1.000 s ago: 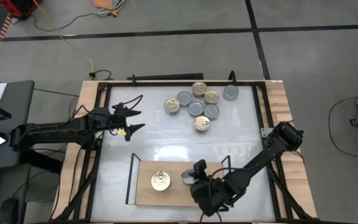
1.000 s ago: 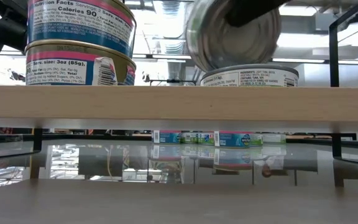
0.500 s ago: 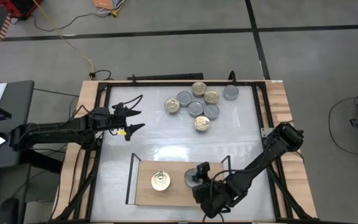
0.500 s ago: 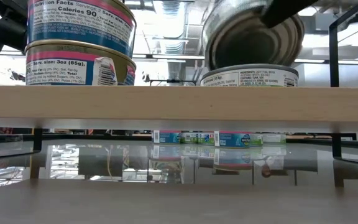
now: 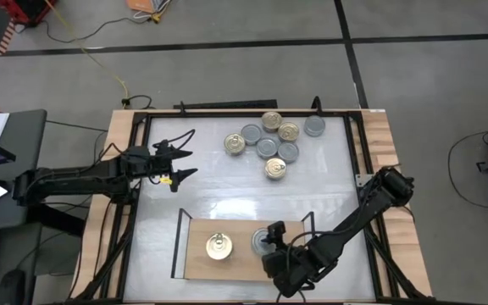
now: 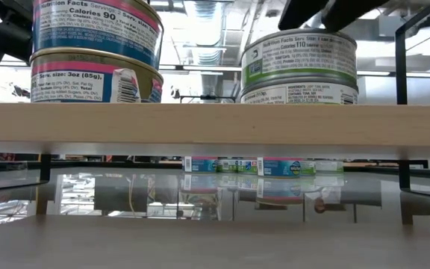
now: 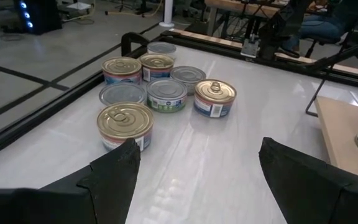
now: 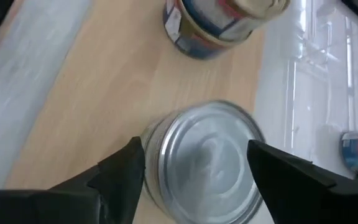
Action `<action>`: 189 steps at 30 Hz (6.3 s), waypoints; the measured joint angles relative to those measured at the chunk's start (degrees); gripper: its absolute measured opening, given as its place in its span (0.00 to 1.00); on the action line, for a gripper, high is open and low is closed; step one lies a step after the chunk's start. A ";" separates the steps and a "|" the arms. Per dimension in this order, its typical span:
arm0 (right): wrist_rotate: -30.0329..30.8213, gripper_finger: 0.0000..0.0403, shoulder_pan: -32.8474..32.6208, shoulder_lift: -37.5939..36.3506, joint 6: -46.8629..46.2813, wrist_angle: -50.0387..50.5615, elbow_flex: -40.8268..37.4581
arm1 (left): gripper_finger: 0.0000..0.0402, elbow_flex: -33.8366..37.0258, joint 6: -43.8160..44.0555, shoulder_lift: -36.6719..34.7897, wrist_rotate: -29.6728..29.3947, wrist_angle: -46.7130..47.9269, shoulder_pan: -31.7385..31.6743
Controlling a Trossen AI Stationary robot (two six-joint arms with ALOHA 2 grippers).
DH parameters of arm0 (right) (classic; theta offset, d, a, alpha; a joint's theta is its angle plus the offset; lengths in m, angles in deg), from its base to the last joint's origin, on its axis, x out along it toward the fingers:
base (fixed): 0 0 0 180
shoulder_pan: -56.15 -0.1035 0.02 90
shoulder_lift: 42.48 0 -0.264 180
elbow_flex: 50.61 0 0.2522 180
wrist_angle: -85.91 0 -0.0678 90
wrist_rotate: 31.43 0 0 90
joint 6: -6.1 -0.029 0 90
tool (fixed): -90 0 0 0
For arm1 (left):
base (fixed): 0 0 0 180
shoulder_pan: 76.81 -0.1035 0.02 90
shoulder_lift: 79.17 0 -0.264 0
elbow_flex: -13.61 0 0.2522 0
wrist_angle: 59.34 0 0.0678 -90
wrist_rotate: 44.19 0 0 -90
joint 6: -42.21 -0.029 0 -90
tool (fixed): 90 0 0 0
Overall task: Stack canned seafood by type on shelf
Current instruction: Stack the green tuna can on top of the green tuna can on the shelf
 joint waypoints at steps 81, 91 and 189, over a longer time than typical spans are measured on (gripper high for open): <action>-18.34 0.79 67.52 -37.27 -10.10 -31.95 -59.28 | 0.79 0.00 -0.24 0.01 4.22 -0.37 4.25; -18.18 0.79 67.30 -36.39 -10.54 -34.28 -59.25 | 0.79 0.00 -0.44 0.00 4.26 -0.37 4.25; -74.59 0.40 58.74 -16.07 5.58 3.92 -11.28 | 0.79 0.00 -0.88 0.03 0.36 4.83 4.23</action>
